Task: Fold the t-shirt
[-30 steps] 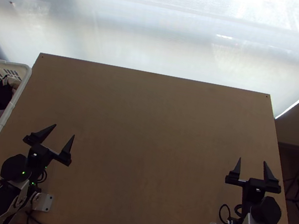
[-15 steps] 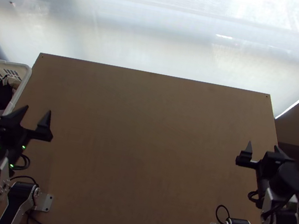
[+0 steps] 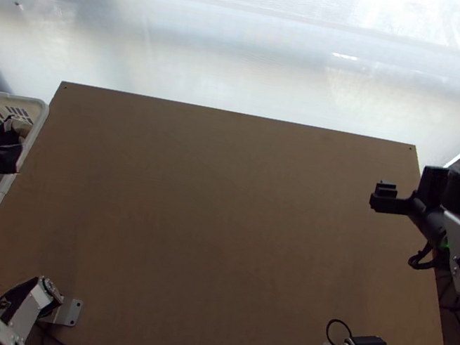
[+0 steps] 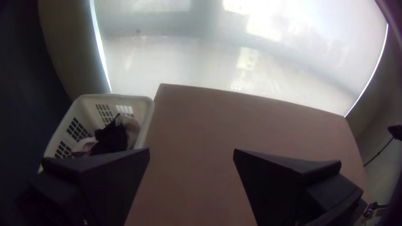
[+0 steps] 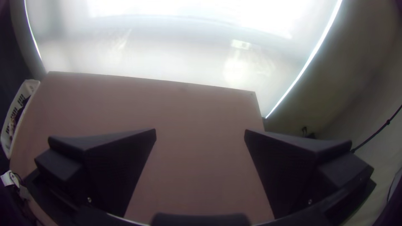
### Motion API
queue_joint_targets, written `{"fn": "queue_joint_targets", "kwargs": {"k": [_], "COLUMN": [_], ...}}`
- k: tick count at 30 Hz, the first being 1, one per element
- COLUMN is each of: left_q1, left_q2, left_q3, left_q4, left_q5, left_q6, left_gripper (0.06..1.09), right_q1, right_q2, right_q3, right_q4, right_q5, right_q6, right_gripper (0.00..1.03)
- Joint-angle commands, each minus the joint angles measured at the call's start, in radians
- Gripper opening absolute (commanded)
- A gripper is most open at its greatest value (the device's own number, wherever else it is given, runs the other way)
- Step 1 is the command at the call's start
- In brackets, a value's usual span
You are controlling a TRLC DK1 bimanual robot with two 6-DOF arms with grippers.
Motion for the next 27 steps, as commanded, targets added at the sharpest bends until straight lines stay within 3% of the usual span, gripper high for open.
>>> {"fn": "queue_joint_targets", "kwargs": {"k": [1, 4, 10, 15, 21, 27], "left_q1": [0.162, 0.211, 0.313, 0.345, 0.345, 0.313], "left_q2": [0.167, 0.201, 0.382, 0.554, 0.667, 0.807], "left_q3": [0.073, 0.027, 0.026, 0.092, 0.090, 0.112], "left_q4": [-0.126, -0.077, 0.083, 0.103, 0.226, 0.356], "left_q5": [-0.022, -0.051, -0.061, -0.076, -0.125, -0.235], "left_q6": [0.377, 0.481, 0.524, 0.581, 0.593, 0.598], "left_gripper": [1.03, 1.03, 1.03, 1.03, 1.03, 1.03], "right_q1": [0.074, 0.131, 0.188, 0.231, 0.237, 0.235], "right_q2": [0.148, 0.189, 0.263, 0.272, 0.275, 0.286], "right_q3": [0.246, 0.297, 0.288, 0.289, 0.269, 0.271], "right_q4": [-0.166, -0.206, -0.275, -0.276, -0.287, -0.290], "right_q5": [-0.026, -0.031, -0.118, -0.123, -0.175, -0.229], "right_q6": [0.044, 0.028, -0.006, -0.004, 0.011, 0.022], "right_gripper": [0.98, 0.98, 0.98, 0.98, 0.98, 0.98]}}
